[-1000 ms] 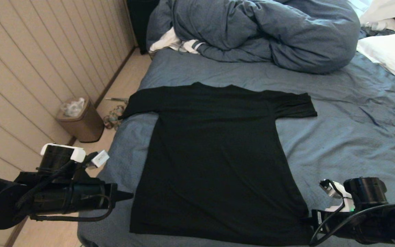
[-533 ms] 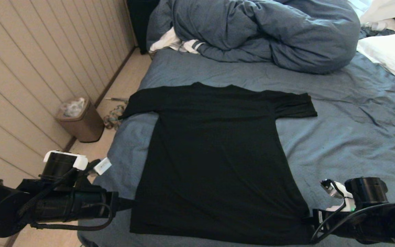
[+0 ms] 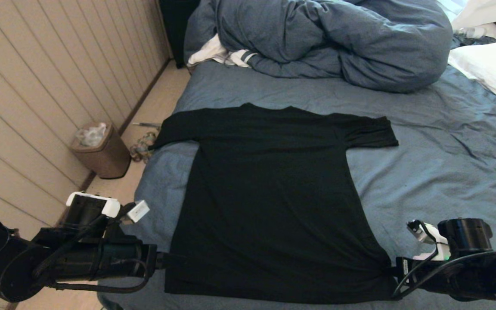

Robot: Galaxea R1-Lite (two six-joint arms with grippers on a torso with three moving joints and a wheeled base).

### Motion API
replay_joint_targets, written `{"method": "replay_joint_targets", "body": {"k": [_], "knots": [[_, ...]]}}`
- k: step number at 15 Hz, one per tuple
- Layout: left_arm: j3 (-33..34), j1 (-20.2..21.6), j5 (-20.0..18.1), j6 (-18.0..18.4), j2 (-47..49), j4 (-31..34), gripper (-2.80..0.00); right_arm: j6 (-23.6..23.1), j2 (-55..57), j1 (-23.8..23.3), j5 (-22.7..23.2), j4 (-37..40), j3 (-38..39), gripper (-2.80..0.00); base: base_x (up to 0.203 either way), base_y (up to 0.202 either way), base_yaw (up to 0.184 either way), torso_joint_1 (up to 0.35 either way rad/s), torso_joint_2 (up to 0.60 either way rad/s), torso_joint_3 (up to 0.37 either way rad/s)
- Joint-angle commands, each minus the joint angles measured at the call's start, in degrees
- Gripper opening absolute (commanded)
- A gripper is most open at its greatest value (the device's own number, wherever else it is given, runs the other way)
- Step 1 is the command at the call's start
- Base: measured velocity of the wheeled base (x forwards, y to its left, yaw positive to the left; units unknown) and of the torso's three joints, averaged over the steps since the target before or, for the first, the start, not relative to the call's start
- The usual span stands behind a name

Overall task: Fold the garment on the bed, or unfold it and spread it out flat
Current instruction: Fold the black T-shirt

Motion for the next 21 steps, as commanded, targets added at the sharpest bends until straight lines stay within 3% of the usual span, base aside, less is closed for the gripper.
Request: {"method": "replay_joint_targets", "body": {"k": [1, 5, 16, 21], "knots": [[0.7, 0.0, 0.0, 0.0, 2.7, -2.4, 0.00, 0.0, -0.3, 0.1, 0.2, -0.2, -0.3, -2.80, 0.000, 0.000, 0.000, 0.000, 0.00, 0.000], [3.4, -0.2, 0.3, 0.8, 8.6, -12.9, 0.00, 0.0, 0.1, 0.3, 0.2, -0.3, -0.6, -2.80, 0.000, 0.000, 0.000, 0.000, 0.00, 0.000], [1.5, -0.3, -0.5, 0.6, 11.2, -13.6, 0.00, -1.2, -0.5, 1.0, 0.3, -12.4, 5.7, -2.80, 0.000, 0.000, 0.000, 0.000, 0.00, 0.000], [0.6, -1.6, -0.6, 0.5, 13.1, -13.9, 0.00, -1.4, -0.8, 3.1, 0.4, -13.0, 6.7, -2.80, 0.000, 0.000, 0.000, 0.000, 0.00, 0.000]]}}
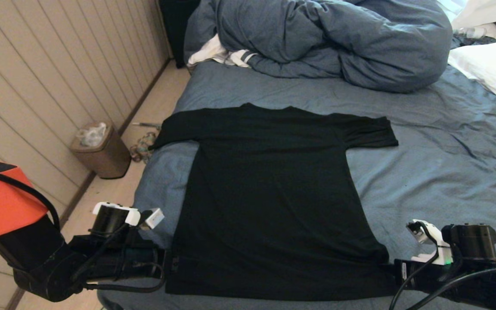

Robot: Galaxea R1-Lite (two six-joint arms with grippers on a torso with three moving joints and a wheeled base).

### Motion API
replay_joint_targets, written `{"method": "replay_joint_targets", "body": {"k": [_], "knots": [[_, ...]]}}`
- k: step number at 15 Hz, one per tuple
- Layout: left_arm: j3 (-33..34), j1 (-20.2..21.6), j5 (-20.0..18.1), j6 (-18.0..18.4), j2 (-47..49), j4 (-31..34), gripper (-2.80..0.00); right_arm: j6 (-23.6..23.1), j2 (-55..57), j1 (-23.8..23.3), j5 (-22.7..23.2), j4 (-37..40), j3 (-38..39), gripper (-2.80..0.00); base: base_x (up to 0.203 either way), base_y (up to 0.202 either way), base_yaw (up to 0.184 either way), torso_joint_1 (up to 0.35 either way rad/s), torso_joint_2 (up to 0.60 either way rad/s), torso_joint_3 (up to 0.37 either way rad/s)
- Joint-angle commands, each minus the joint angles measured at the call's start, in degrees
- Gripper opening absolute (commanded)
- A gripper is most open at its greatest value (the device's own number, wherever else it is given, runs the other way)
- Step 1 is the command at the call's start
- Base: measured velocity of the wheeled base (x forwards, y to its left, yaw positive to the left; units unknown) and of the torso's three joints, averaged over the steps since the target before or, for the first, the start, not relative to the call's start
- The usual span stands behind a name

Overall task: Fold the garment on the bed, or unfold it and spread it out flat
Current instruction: Fold the black T-shirt

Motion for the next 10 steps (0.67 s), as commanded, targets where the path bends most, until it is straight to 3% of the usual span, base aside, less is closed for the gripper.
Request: {"method": "replay_joint_targets", "body": {"k": [1, 7, 8, 10], "knots": [[0.2, -0.7, -0.2, 0.0, 0.5, -0.7, 0.00, 0.1, 0.2, 0.5, 0.2, -0.3, 0.1, -2.80, 0.000, 0.000, 0.000, 0.000, 0.00, 0.000], [0.9, -1.8, 0.0, 0.2, 0.9, -2.1, 0.00, 0.2, 0.0, 0.9, 0.1, -0.3, 0.1, -2.80, 0.000, 0.000, 0.000, 0.000, 0.00, 0.000], [1.0, -1.8, -0.1, 0.2, 0.9, -2.1, -2.80, 0.2, -0.2, 1.0, 0.1, -0.3, 0.1, -2.80, 0.000, 0.000, 0.000, 0.000, 0.00, 0.000], [1.1, -1.8, -0.2, 0.1, 0.7, -2.1, -2.80, 0.2, -0.1, 1.0, 0.1, -0.3, 0.1, -2.80, 0.000, 0.000, 0.000, 0.000, 0.00, 0.000]]}}
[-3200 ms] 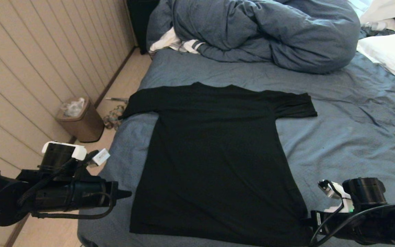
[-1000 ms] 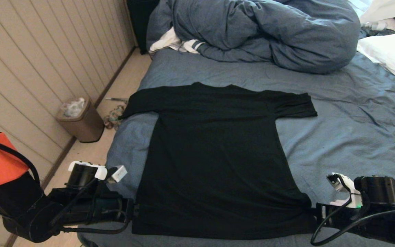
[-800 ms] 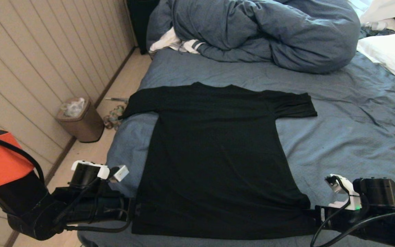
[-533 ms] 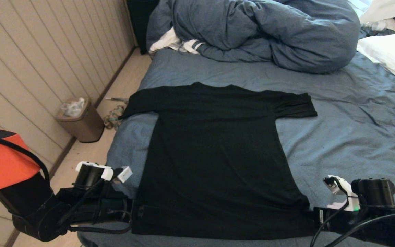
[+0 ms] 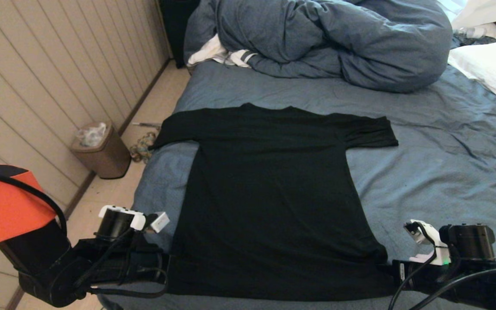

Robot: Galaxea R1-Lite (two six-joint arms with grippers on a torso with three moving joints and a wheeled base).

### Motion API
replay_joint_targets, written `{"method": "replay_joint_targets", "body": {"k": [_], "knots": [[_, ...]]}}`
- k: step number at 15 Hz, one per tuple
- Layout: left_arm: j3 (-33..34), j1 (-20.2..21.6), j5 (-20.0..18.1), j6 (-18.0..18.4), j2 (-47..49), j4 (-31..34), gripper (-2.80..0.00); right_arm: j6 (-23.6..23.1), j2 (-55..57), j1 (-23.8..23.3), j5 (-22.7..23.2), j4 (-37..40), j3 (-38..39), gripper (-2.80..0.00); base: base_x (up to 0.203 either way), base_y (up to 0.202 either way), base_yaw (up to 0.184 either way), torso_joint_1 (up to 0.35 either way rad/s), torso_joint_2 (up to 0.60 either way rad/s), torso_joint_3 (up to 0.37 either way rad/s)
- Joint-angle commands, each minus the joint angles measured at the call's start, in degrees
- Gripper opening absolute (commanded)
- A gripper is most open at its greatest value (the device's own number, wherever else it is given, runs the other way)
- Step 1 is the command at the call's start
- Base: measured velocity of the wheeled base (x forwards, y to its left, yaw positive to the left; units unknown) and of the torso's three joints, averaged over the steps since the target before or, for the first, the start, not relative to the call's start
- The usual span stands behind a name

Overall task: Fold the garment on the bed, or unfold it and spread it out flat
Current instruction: Fold the black T-shirt

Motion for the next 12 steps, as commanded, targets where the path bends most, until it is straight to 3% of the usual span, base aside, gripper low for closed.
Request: {"method": "replay_joint_targets", "body": {"k": [1, 12], "knots": [[0.4, -0.1, -0.2, -0.1, -0.4, -0.3, -2.80, 0.0, -0.1, 0.0, 0.1, -0.3, 0.0, -2.80, 0.000, 0.000, 0.000, 0.000, 0.00, 0.000], [3.8, -0.7, -0.2, -0.3, -9.6, -0.1, -2.80, 0.5, -4.2, 1.1, 0.1, -0.2, 1.2, -2.80, 0.000, 0.000, 0.000, 0.000, 0.00, 0.000]]}}
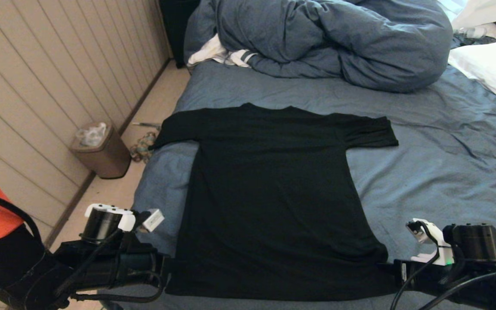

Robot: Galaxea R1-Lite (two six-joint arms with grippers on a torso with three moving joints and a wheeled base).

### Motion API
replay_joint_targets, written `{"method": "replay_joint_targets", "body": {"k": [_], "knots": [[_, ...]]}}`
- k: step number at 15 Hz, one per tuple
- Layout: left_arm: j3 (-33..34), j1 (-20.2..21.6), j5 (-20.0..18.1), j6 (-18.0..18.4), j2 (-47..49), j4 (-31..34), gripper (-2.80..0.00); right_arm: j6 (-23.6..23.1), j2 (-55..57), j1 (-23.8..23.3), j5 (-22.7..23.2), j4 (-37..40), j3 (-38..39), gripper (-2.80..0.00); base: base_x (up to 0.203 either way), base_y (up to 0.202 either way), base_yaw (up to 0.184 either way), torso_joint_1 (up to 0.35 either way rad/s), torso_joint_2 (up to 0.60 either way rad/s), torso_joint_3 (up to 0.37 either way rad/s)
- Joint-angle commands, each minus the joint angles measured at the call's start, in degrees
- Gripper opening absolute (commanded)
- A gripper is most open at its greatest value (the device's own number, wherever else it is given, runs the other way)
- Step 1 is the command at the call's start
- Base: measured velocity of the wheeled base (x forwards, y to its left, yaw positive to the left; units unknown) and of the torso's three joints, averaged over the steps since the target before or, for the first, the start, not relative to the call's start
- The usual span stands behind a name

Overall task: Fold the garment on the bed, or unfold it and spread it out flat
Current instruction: Fold the black T-shirt

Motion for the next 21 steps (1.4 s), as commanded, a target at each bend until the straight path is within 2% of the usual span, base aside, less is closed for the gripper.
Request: {"method": "replay_joint_targets", "body": {"k": [1, 6, 8, 15, 21], "knots": [[1.3, 0.0, -0.2, -0.1, -4.2, 0.0, -2.80, 0.1, -2.6, 0.0, 0.1, -0.2, 1.0, -2.80, 0.000, 0.000, 0.000, 0.000, 0.00, 0.000], [8.7, -1.9, -1.1, 0.6, -6.1, -0.4, -2.80, -0.6, -6.8, 1.4, 0.1, -0.4, 8.4, -2.80, 0.000, 0.000, 0.000, 0.000, 0.00, 0.000], [11.6, -3.2, -0.9, 3.7, -6.7, -0.5, -2.80, -0.8, -8.9, 1.5, 0.1, -0.5, 10.9, -2.80, 0.000, 0.000, 0.000, 0.000, 0.00, 0.000], [14.0, -3.7, -0.7, 4.3, -12.5, 1.5, -2.80, -0.7, -13.6, 1.2, 0.0, 3.8, 11.2, -2.80, 0.000, 0.000, 0.000, 0.000, 0.00, 0.000], [16.0, -5.0, -0.9, 4.5, -18.1, 7.3, -2.80, -1.0, -23.7, 2.7, 0.0, 17.0, 10.9, -2.80, 0.000, 0.000, 0.000, 0.000, 0.00, 0.000]]}}
